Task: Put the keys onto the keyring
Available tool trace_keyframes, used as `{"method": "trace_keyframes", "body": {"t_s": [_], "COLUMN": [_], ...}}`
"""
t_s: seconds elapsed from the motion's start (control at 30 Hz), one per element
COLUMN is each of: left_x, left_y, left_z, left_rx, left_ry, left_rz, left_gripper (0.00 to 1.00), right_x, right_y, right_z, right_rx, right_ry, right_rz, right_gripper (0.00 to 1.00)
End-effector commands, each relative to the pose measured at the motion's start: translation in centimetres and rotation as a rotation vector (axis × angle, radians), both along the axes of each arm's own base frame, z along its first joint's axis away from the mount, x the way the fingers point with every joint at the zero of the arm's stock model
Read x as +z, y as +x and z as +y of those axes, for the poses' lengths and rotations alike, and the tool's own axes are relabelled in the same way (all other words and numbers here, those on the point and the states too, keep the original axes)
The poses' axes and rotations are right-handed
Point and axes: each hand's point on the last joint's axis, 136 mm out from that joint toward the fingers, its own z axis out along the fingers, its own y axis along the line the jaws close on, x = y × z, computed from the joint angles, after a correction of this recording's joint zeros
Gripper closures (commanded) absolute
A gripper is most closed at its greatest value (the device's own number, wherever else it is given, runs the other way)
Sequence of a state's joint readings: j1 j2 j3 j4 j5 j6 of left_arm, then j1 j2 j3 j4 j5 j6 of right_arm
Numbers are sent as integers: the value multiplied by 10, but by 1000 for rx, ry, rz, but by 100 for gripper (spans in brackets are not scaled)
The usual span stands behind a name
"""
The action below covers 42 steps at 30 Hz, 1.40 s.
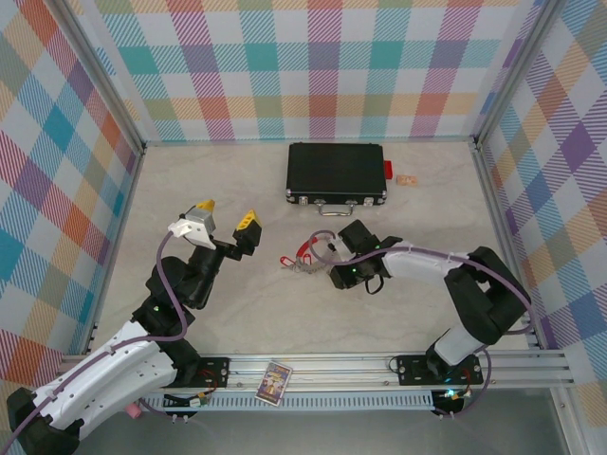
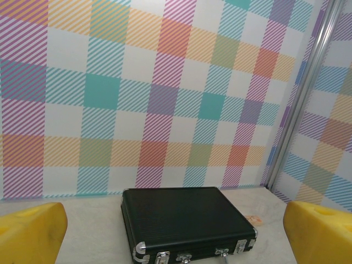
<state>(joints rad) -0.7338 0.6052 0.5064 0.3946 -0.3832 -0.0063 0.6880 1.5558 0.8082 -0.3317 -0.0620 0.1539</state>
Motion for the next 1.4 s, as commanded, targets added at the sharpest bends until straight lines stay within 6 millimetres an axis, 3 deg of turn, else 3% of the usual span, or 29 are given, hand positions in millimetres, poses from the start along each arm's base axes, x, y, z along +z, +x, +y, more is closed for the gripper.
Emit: {"method": "trace_keyframes", "body": {"t_s": [0.0, 0.23, 0.43, 0.5, 0.57, 0.7, 0.77, 0.93, 1.1, 1.27, 1.37], "left_x": [6, -1, -27, -42, -59, -85, -99, -128, -152, -191, -211], "left_y": [-3, 4, 26, 37, 49, 71, 80, 93, 101, 112, 123], "left_z": [0, -2, -7, -8, -2, 15, 34, 76, 113, 129, 125], "left_rx": [-4, 15, 79, 112, 179, 280, 369, 495, 595, 615, 567], "left_ry": [-9, 30, 114, 160, 167, 222, 218, 214, 350, 423, 401], "left_rz": [-29, 5, 121, 189, 260, 381, 435, 502, 548, 603, 570], "left_gripper": [0, 0, 0, 0, 0, 0, 0, 0, 0, 0, 0], "right_x": [15, 83, 140, 153, 163, 177, 183, 181, 160, 111, 89], "right_y": [-2, 13, 40, 51, 61, 76, 79, 88, 98, 111, 123], "right_z": [-9, -23, -53, -71, -92, -146, -164, -196, -212, -236, -237], "right_rx": [-31, -113, -257, -338, -436, -647, -698, -775, -744, -818, -822], "right_ry": [-2, 81, 167, 178, 160, 54, 44, 16, -98, -184, -205], "right_rz": [-20, -243, -502, -575, -649, -831, -894, -954, -1002, -941, -913], "right_gripper": [66, 49, 32, 24, 1, 1, 1, 1, 1, 1, 1]}}
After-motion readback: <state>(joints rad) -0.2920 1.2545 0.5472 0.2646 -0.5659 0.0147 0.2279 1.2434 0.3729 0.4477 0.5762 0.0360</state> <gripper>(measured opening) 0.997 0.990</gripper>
